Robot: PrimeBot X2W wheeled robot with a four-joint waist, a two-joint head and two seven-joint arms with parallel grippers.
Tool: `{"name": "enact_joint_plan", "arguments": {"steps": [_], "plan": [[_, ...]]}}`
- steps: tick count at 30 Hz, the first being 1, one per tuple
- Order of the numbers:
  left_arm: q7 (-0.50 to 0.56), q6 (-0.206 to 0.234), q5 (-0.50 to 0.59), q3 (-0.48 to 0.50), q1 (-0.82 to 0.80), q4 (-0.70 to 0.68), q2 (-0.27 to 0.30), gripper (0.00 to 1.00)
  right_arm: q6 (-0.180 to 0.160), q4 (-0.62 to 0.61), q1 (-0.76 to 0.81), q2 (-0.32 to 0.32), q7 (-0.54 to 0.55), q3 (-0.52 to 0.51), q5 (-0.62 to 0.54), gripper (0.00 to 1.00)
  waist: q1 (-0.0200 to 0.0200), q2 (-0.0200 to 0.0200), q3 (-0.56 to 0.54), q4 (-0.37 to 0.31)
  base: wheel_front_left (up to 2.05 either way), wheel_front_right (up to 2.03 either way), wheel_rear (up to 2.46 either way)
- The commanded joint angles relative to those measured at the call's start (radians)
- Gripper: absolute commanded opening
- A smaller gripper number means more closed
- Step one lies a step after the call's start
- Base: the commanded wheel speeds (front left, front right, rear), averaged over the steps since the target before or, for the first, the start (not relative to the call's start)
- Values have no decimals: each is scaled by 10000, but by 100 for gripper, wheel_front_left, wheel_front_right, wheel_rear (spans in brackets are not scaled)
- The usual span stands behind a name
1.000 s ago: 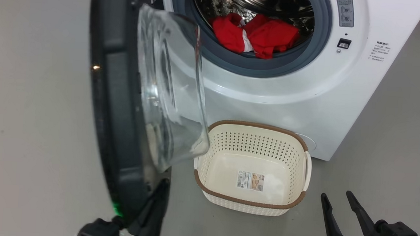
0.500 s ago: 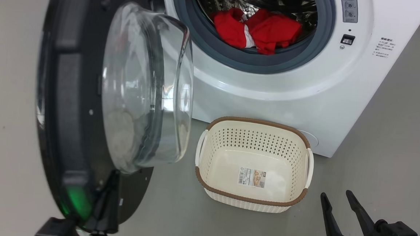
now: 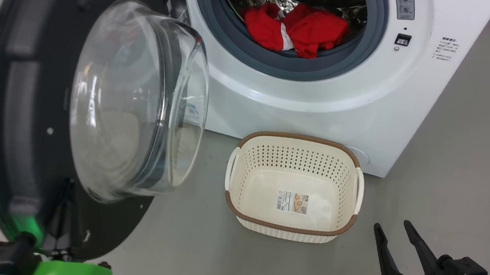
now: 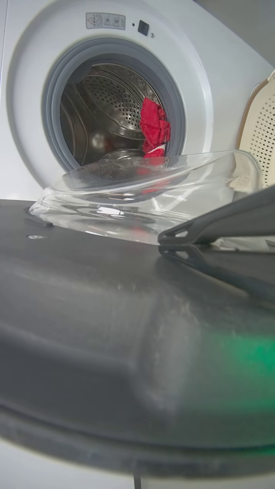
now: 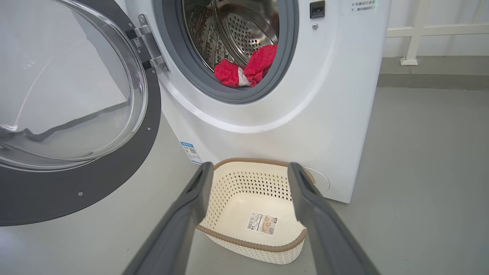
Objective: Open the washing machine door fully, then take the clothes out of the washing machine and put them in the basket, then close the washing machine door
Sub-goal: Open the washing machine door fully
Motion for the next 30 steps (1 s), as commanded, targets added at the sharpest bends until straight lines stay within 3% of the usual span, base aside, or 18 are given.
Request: {"name": "enact_joint_plan", "arguments": {"steps": [1,17,30], "plan": [[-61,66,82,576,-371,-137,175,0,73,-265,-409,-158,-93,237,-148,100,0,0,26,-17,0,0,0],[-61,-463,695,2872,-1646,1056,177,0,73,-345,-689,-318,-93,260,-182,100,0,0,542,-221,0,0,0],[-61,-769,1113,4613,-2933,2297,538,0,73,-390,-942,-465,-93,299,-195,100,0,0,971,-518,0,0,0]]}}
